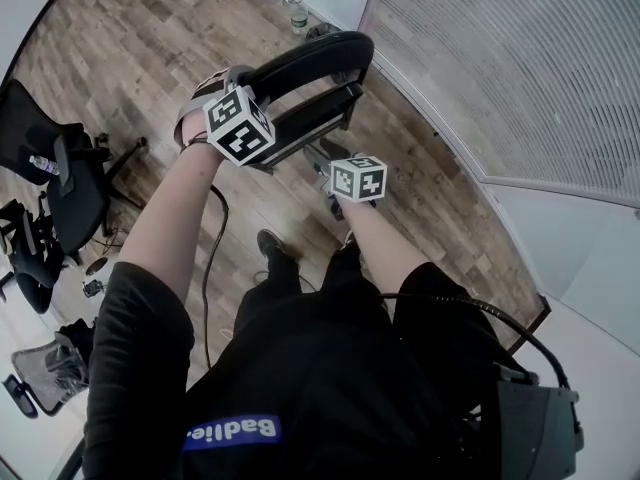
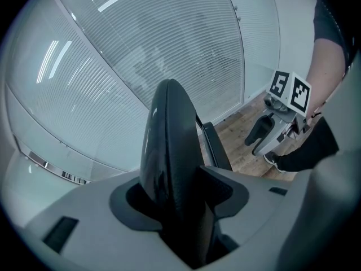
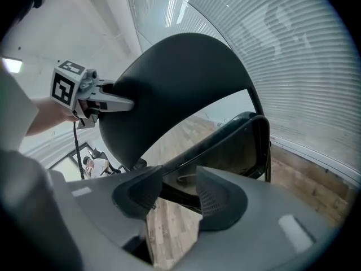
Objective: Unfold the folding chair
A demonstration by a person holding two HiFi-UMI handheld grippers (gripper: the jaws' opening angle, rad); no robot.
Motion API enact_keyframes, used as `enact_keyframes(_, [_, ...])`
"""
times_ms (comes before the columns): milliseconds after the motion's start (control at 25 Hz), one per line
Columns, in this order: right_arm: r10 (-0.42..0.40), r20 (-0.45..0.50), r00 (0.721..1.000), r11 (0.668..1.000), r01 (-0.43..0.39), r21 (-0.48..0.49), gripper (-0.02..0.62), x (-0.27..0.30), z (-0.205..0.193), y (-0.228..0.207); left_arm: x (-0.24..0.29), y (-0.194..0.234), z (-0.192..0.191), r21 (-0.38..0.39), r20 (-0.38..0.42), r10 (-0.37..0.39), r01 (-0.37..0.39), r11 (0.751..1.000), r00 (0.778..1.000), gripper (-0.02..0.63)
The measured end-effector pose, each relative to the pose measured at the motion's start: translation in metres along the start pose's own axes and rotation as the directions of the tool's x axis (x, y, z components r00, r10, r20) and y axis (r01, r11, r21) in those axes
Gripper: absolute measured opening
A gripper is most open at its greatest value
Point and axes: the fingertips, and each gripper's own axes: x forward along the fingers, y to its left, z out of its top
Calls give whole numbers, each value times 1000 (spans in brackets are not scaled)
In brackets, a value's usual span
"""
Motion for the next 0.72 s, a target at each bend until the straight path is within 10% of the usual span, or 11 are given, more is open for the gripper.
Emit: enact_keyframes(720, [-42,57,998,963,26,270,176,59,9,-44,-3,-8,3,3,3,0,0,1000,1000,195])
